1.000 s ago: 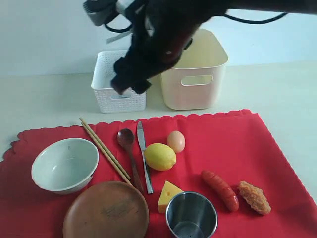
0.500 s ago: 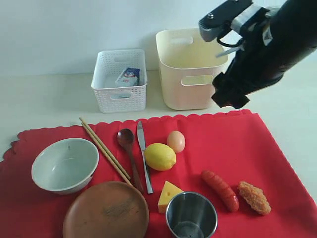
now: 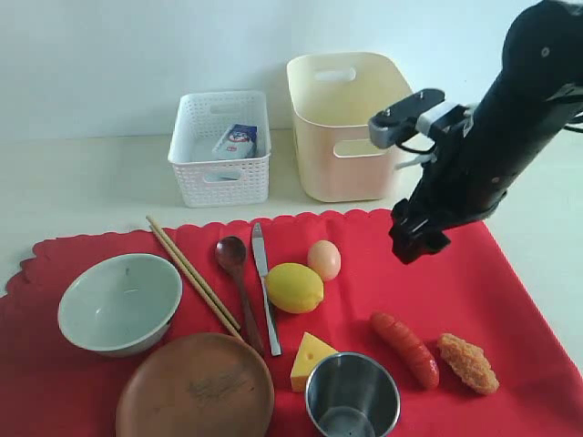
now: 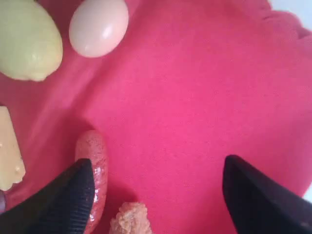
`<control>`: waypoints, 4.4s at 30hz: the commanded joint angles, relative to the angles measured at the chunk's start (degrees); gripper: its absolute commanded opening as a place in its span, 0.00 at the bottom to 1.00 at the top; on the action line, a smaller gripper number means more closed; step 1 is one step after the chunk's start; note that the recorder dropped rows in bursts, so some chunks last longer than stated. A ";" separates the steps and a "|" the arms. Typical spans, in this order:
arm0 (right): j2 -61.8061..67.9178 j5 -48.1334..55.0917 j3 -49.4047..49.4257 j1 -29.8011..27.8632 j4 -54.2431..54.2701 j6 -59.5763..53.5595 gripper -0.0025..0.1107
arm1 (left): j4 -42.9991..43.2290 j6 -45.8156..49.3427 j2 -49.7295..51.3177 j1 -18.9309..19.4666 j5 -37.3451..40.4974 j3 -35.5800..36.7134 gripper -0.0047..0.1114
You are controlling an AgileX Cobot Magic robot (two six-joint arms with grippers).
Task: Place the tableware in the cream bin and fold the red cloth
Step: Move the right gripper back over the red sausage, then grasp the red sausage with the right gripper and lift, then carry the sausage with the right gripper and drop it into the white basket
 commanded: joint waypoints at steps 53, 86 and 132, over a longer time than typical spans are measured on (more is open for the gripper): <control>12.61 2.53 0.35 4.18 4.84 -4.97 0.57 | -0.09 -0.20 -0.38 -0.34 -0.55 0.15 0.04; -0.73 2.87 -5.61 5.36 33.94 -20.55 0.02 | -0.09 -0.19 -0.38 -0.34 -0.55 0.15 0.04; 41.49 -48.80 -51.12 18.52 21.74 12.17 0.02 | -0.09 -0.18 -0.38 -0.34 -0.55 0.15 0.04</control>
